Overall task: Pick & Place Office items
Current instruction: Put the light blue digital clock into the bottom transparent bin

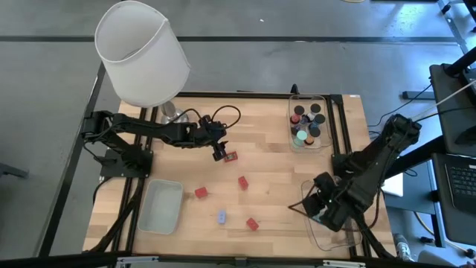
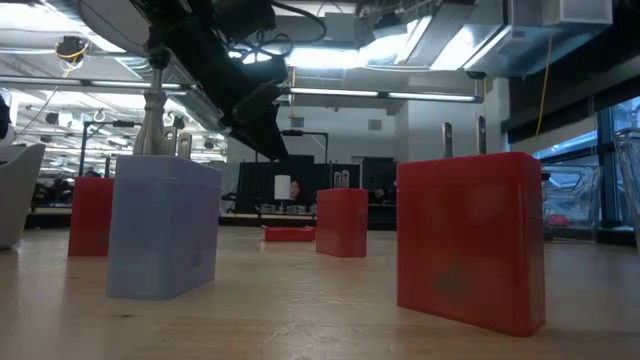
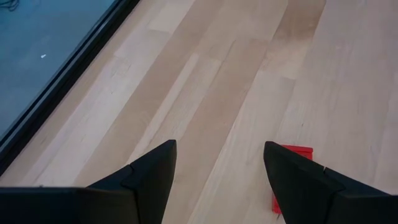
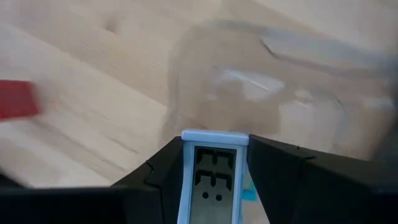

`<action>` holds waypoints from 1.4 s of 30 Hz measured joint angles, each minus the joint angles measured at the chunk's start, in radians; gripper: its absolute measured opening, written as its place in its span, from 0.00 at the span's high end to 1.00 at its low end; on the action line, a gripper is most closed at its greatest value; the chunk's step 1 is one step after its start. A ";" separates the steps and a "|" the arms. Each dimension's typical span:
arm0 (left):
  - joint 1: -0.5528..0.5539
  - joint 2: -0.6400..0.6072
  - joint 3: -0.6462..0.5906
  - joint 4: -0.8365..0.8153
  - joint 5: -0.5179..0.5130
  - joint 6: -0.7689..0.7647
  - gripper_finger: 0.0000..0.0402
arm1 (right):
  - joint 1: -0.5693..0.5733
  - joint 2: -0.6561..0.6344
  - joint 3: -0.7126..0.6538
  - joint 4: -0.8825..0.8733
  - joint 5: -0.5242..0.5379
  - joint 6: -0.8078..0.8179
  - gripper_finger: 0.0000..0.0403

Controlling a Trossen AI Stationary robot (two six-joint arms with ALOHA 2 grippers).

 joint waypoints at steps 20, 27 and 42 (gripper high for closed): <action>0.000 0.000 0.000 0.000 0.000 0.000 0.40 | 0.063 0.249 -0.010 -0.015 -0.162 0.194 0.62; 0.000 0.000 0.000 0.000 0.000 0.000 0.40 | 0.063 0.252 -0.077 0.007 -0.167 0.275 0.62; 0.000 0.000 0.000 0.000 0.000 0.000 0.40 | 0.063 0.252 -0.080 0.048 -0.114 0.281 0.56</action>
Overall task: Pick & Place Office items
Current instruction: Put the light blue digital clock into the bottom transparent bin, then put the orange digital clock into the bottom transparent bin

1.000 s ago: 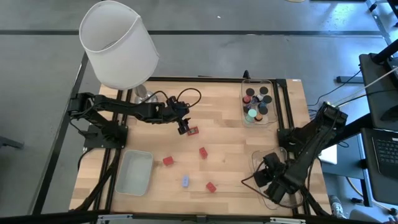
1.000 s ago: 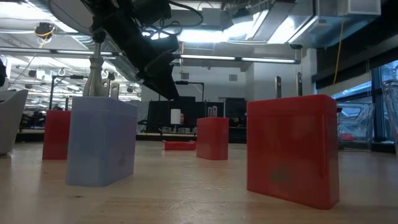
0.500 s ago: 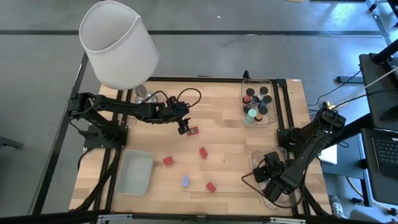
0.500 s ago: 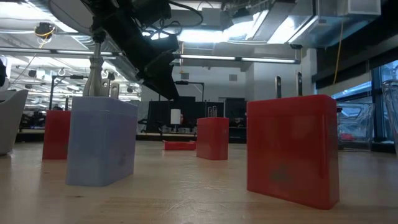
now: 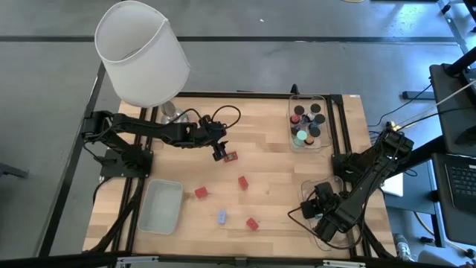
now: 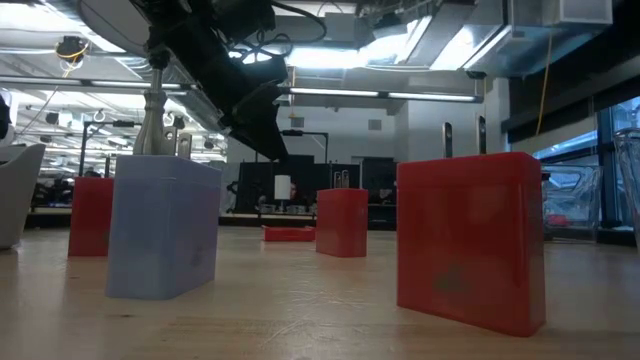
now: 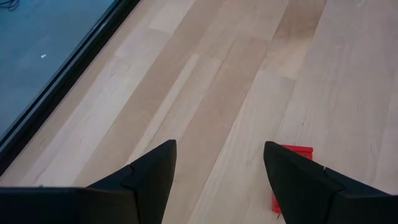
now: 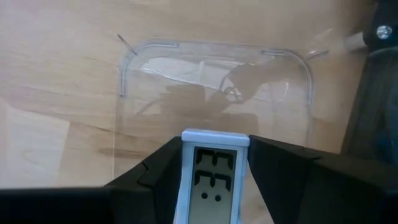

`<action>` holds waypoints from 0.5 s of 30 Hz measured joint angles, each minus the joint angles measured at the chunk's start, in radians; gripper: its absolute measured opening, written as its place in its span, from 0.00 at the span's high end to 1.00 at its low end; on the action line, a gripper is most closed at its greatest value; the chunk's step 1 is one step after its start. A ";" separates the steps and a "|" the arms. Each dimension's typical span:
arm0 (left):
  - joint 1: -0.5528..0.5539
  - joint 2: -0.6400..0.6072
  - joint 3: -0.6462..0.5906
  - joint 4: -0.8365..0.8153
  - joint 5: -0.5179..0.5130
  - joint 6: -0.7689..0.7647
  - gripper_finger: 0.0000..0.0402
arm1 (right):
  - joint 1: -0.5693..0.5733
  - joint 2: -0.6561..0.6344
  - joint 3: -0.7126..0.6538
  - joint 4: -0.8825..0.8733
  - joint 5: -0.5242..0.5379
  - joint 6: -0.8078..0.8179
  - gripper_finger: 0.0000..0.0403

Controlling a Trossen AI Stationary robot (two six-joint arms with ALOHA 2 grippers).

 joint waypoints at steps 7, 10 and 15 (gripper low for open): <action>0.000 0.000 0.000 0.000 0.000 0.000 0.40 | 0.000 0.000 0.000 0.000 0.004 -0.007 0.55; 0.000 0.000 0.000 0.000 0.000 0.000 0.40 | 0.000 0.000 0.000 0.000 0.001 -0.007 0.52; 0.000 0.000 0.000 0.000 0.000 0.000 0.40 | 0.000 0.000 0.000 0.000 -0.005 -0.010 0.44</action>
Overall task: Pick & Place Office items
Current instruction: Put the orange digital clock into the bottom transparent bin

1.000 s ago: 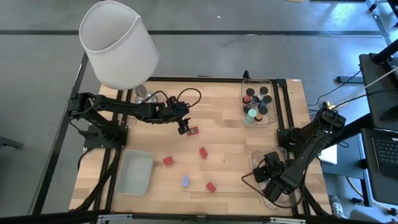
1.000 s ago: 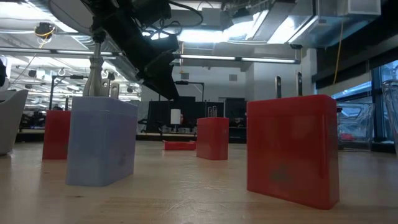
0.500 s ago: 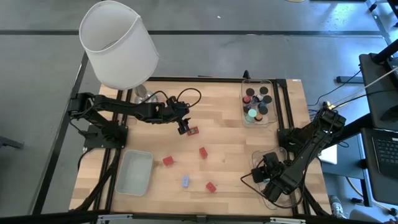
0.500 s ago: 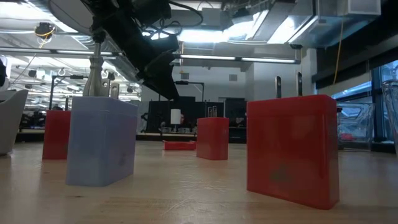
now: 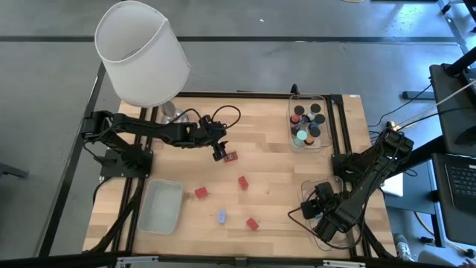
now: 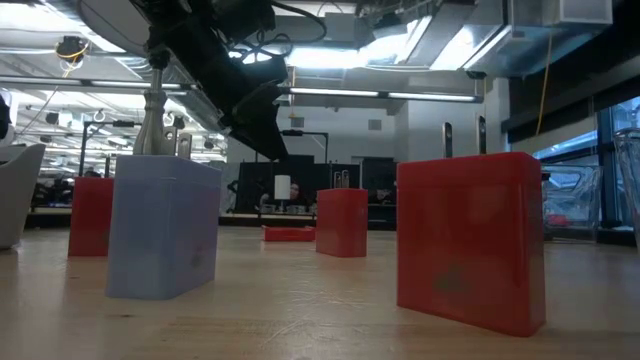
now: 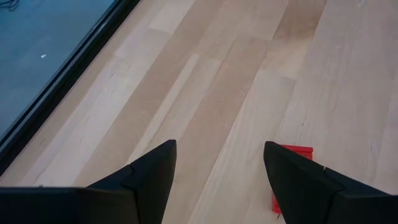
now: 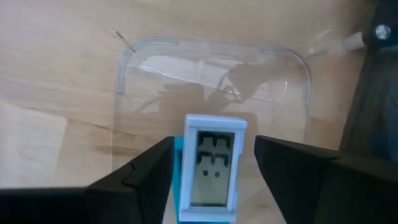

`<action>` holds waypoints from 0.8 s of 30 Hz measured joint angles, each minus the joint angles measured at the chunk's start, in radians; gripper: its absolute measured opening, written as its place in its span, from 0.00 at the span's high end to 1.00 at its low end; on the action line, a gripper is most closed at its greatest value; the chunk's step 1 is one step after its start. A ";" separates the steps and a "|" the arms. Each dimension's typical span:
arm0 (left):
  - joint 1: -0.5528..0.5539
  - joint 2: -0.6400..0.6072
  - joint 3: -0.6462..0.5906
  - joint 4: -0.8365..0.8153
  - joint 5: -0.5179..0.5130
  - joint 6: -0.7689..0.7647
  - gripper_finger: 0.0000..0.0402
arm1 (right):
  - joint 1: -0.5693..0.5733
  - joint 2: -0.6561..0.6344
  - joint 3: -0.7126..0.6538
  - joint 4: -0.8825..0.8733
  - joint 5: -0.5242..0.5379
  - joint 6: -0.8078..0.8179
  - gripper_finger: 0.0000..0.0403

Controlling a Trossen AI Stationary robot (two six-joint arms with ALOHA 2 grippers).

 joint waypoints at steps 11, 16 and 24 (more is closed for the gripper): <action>0.000 0.000 0.000 0.000 0.000 0.000 0.40 | -0.005 -0.151 0.114 -0.140 0.014 0.009 0.33; 0.000 0.000 0.000 0.000 0.000 0.000 0.40 | -0.019 -0.196 0.176 -0.203 0.370 -0.059 0.32; 0.000 0.000 0.000 0.000 0.000 0.000 0.40 | -0.150 -0.203 0.180 -0.207 0.608 -0.358 0.32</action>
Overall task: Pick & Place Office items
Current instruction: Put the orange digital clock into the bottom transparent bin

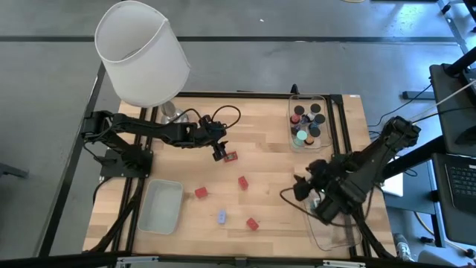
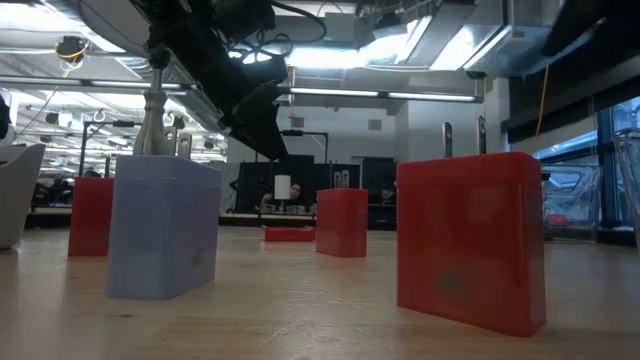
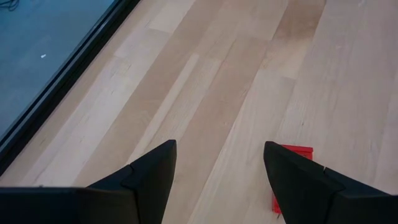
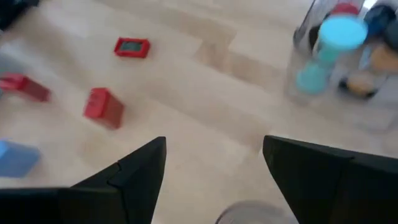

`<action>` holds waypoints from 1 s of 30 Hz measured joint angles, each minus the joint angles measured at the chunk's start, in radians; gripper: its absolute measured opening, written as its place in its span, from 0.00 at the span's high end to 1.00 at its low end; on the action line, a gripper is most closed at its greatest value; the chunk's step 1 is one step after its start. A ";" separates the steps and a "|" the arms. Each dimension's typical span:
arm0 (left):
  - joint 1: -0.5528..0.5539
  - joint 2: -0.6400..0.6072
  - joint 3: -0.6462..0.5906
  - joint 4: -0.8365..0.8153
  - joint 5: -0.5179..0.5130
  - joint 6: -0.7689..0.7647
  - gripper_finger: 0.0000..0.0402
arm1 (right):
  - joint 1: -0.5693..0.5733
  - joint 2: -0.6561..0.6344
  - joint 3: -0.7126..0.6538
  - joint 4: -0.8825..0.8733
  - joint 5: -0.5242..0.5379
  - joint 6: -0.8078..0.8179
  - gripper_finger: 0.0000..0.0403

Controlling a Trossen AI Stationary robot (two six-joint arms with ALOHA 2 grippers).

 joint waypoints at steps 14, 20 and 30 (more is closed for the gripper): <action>0.000 0.000 0.000 0.000 0.000 0.000 0.40 | -0.279 0.001 0.000 0.188 0.217 -0.552 0.32; 0.000 0.000 0.000 0.001 0.000 0.000 0.40 | -0.335 0.012 0.000 0.237 0.209 -0.635 0.32; 0.000 0.000 0.000 0.104 0.034 -0.084 0.40 | -0.340 0.068 -0.004 0.244 0.284 -0.636 0.32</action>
